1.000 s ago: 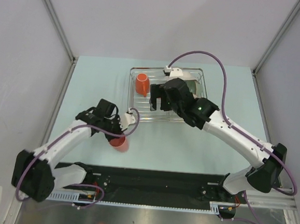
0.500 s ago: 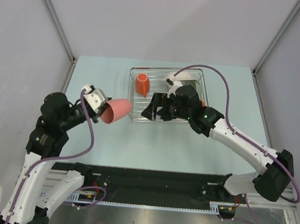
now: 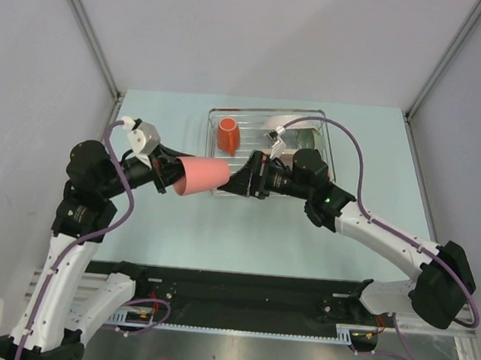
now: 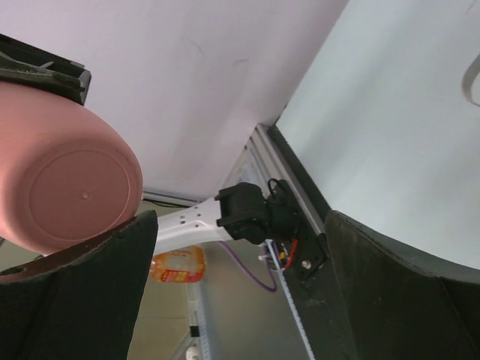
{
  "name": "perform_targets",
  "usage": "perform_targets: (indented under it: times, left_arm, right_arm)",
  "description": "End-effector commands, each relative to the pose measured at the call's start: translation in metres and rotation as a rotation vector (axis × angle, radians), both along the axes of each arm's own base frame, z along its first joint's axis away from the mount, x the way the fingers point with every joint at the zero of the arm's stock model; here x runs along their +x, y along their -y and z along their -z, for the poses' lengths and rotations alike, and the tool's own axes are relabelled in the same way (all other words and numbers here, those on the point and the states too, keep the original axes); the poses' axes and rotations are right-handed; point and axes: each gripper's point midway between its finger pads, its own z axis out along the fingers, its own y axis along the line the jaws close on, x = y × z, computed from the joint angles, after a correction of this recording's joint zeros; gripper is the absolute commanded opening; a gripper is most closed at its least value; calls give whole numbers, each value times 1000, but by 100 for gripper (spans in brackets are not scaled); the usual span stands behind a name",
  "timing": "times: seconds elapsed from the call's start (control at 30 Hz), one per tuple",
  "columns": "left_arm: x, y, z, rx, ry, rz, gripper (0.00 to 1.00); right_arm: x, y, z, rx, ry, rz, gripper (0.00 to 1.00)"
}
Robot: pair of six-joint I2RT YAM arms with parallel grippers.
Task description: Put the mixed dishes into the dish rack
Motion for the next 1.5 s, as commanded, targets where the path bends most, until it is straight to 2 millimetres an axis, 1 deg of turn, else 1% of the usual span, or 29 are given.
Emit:
perform_targets:
  times: [0.0,0.07,0.1,0.13,0.17,0.23,0.27,0.3,0.33,0.37,0.4,0.47,0.5,0.53,0.57,0.6,0.63,0.67,0.7,0.73,0.8,0.9,1.07,1.13,1.17,1.2,1.27,1.3,1.47]
  left_arm:
    - [-10,9,2,-44,-42,95,0]
    - [-8,8,8,-43,-53,90,0]
    - [-8,8,6,-50,-45,90,0]
    - [-7,6,6,-55,-48,89,0]
    - [-6,5,6,-61,-56,89,0]
    - [-1,-3,4,-70,-53,65,0]
    - [-2,-4,6,-81,-76,73,0]
    - [4,-12,5,-87,-71,48,0]
    - [5,-14,7,-90,-78,46,0]
    - [6,-15,13,-89,-93,48,0]
    - [8,-18,16,-89,-97,42,0]
    - [8,-17,24,-96,-128,51,0]
    - [9,-16,22,-107,-115,59,0]
    - [9,-14,25,-119,-130,66,0]
    - [11,-13,26,-140,-161,73,0]
    - [10,-11,21,-151,-141,94,0]
    - [11,-9,23,-162,-158,103,0]
    - [11,-8,18,-177,-155,117,0]
    - [9,-5,17,-181,-163,141,0]
    - [8,-4,15,-186,-166,153,0]
    - [1,0,10,-194,-171,200,0]
    - [-6,2,7,-193,-182,237,0]
    - [-11,7,21,-182,-219,268,0]
    - [-12,10,27,-180,-226,274,0]
    - [-12,11,29,-179,-234,275,0]
    - [-13,13,30,-175,-234,282,0]
    - [-13,13,32,-173,-230,277,1]
    - [-14,13,32,-172,-227,281,0]
    - [-15,12,32,-168,-219,279,0]
  right_arm:
    - [-17,4,-65,263,45,-73,100]
    - [-15,6,-62,278,20,-75,100]
    - [-15,8,-63,291,2,-76,100]
    - [-10,10,-60,288,-11,-63,100]
    - [-10,14,-60,293,-13,-58,100]
    - [-9,22,-53,308,-48,-45,100]
    - [-9,31,-58,327,-41,-40,100]
    - [-11,37,-56,345,-53,-40,100]
    - [-12,42,-59,357,-43,-38,100]
    - [-13,47,-62,365,-33,-33,100]
    - [-19,52,-66,375,-15,-32,100]
    - [-22,53,-69,385,-7,-27,100]
    - [-24,54,-74,403,7,-30,100]
    - [-23,51,-73,411,-16,-36,100]
    - [-25,49,-77,436,-6,-52,100]
    - [-25,47,-76,445,-18,-63,100]
    - [-21,40,-69,443,-62,-72,100]
    - [-23,38,-72,465,-53,-88,100]
    - [-27,33,-71,471,-62,-107,100]
    - [-24,27,-61,459,-89,-115,100]
    - [-25,21,-56,456,-102,-132,100]
    - [-24,17,-48,442,-112,-138,100]
    - [-21,16,-56,500,-104,-141,100]
    - [-21,16,-59,527,-131,-149,100]
    - [-25,18,-67,567,-107,-169,100]
    - [-24,16,-66,584,-151,-182,100]
    - [-30,19,-74,643,-144,-219,100]
    - [-29,17,-71,647,-160,-226,100]
    - [-30,12,-69,658,-176,-226,100]
